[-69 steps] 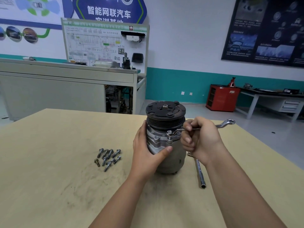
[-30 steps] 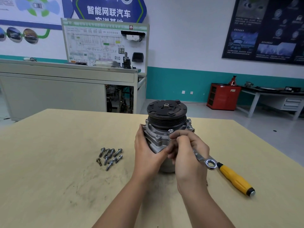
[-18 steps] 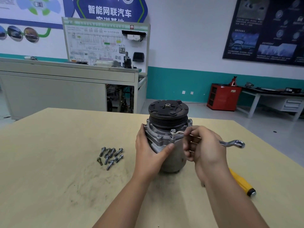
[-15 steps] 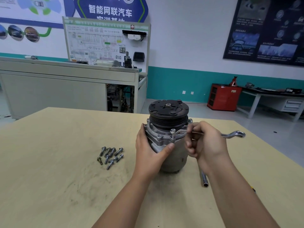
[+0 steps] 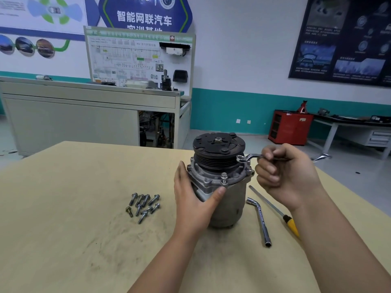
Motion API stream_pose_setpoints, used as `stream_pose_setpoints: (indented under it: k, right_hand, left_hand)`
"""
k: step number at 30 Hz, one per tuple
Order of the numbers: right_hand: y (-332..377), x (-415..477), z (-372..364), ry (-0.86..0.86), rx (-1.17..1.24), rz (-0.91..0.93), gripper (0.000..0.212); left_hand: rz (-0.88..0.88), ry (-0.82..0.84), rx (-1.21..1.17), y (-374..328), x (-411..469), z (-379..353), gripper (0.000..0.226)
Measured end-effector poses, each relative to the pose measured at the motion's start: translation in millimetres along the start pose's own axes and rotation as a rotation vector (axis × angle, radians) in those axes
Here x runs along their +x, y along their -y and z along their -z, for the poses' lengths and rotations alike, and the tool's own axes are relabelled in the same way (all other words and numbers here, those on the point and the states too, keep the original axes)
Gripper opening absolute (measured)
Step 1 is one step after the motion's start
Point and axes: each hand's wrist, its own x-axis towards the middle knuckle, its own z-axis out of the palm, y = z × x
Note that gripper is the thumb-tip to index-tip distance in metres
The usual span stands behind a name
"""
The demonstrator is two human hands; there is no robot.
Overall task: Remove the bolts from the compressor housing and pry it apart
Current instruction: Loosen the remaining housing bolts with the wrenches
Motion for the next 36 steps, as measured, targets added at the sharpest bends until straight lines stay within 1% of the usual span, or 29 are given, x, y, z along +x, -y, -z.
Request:
stream_pose_setpoints:
  k: [2,3,6,8,10,12,13,15,16,18,20,22,25,27,29,31,33,36]
  right_hand:
    - [-2,-5,5,0.024,-0.009,0.037,0.023]
    - [-5,-8,9,0.023,-0.01,0.058,0.023]
    - [-15,-14,26,-0.023,0.006,0.136,0.019]
    - [-24,-16,41,-0.089,0.026,0.177,0.01]
    - [-39,-17,61,-0.18,-0.007,0.169,0.011]
    - [-55,-18,84,-0.272,-0.155,0.132,0.028]
    - [-60,-17,92,-0.282,-0.221,0.109,0.031]
    - [-66,-16,101,-0.217,-0.264,0.063,0.024]
    - [-66,-16,103,-0.174,-0.274,0.05,0.022]
    - [-67,-14,102,-0.132,-0.361,0.043,0.021]
    - [-72,-13,100,-0.157,-0.492,0.063,0.022]
    - [-75,-11,100,-0.262,-0.64,0.097,0.024]
    - [-73,-11,109,-0.46,-0.879,0.137,0.034]
    - [-72,-14,113,-0.525,-1.0,0.112,0.041]
    - [-73,-16,113,-0.539,-1.119,0.045,0.047]
    - [-75,-16,110,-0.519,-1.21,-0.019,0.053]
    - [-77,-15,108,-0.506,-1.301,-0.063,0.053]
    - [-81,-16,107,-0.522,-1.428,-0.13,0.05]
  left_hand:
    - [-0.075,-0.077,0.022,-4,-3,0,0.101]
    - [-0.131,-0.127,0.016,-8,-5,1,0.09]
    - [-0.307,-0.261,-0.028,-20,-10,-1,0.042]
    - [-0.363,-0.286,-0.01,-25,-12,-3,0.02]
    - [-0.34,-0.272,0.032,-29,-13,-7,0.019]
    - [-0.278,-0.261,0.047,-31,-14,-12,0.025]
    - [-0.257,-0.264,0.053,-31,-14,-14,0.03]
    - [-0.235,-0.26,0.06,-33,-13,-17,0.037]
    - [-0.224,-0.259,0.059,-35,-12,-18,0.036]
    - [-0.212,-0.268,0.041,-37,-11,-17,0.023]
    - [-0.207,-0.28,0.001,-40,-11,-15,0.008]
    - [-0.206,-0.275,-0.046,-43,-11,-13,0.006]
    - [-0.203,-0.283,-0.119,-43,-8,-12,0.006]
    - [-0.222,-0.297,-0.144,-42,-5,-8,0.004]
    - [-0.214,-0.305,-0.151,-38,1,0,0.007]
    - [-0.147,-0.319,-0.13,-31,8,12,0.007]
    - [-0.053,-0.341,-0.068,-22,16,30,0.008]
    - [0.082,-0.271,0.036,-8,21,64,0.018]
